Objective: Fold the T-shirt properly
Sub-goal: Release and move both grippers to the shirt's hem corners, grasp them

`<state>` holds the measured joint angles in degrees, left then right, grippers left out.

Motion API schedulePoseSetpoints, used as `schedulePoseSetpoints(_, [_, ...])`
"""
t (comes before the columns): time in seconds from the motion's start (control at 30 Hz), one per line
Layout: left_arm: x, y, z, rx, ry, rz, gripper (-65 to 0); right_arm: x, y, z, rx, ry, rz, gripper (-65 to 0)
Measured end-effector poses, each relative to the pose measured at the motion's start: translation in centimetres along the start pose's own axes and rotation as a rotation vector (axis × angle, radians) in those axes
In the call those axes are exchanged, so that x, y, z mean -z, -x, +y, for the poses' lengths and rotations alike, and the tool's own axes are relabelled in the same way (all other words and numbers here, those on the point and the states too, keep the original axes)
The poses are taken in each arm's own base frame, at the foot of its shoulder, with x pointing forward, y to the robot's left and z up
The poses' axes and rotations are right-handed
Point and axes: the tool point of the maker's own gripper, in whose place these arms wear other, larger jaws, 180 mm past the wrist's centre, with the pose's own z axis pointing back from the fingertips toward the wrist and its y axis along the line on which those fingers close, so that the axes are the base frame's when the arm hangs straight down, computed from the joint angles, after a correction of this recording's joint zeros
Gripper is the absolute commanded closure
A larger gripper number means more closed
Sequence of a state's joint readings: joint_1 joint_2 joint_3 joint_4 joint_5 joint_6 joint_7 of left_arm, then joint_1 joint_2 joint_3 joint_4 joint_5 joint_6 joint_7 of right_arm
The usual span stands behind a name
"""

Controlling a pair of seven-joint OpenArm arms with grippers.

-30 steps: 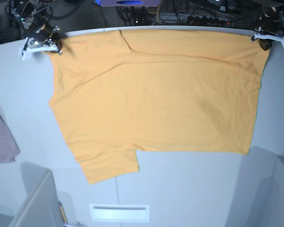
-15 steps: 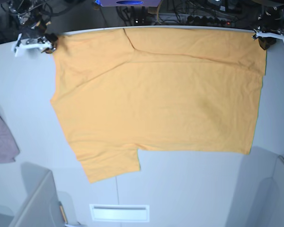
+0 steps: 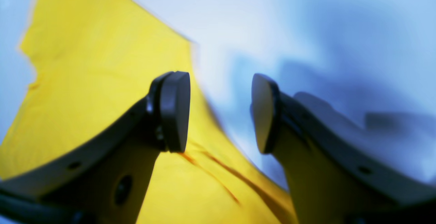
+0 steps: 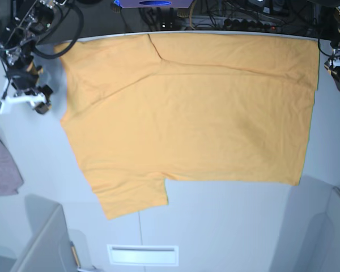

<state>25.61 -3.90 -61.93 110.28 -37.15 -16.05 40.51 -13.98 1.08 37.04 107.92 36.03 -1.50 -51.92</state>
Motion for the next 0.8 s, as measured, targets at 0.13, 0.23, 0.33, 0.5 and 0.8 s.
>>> schedulePoseSetpoints(0.13, [2.3,-0.4,-5.0,0.018,0.137,0.005,-51.0,3.5,-1.0,4.0,-0.006,-0.102,0.039,-27.3])
schedulePoseSetpoints(0.23, [3.2,-0.1,-8.1,0.045,0.224,0.022,-39.0,5.7,-3.2,4.6,0.001,-0.104,0.033,-27.2])
schedulePoseSetpoints(0.33, [4.0,-0.4,-11.0,0.08,0.3,0.026,-20.7,8.3,-5.0,6.0,0.011,-0.127,0.057,-27.6])
schedulePoseSetpoints(0.5, [4.5,-0.8,-14.2,0.097,0.379,0.015,0.0,13.7,-6.8,8.4,0.014,-0.141,0.078,-28.1])
schedulePoseSetpoints(0.8, [5.1,-0.1,-12.7,0.214,0.289,0.036,0.0,21.1,-7.8,9.8,-0.071,-0.009,0.112,-41.3])
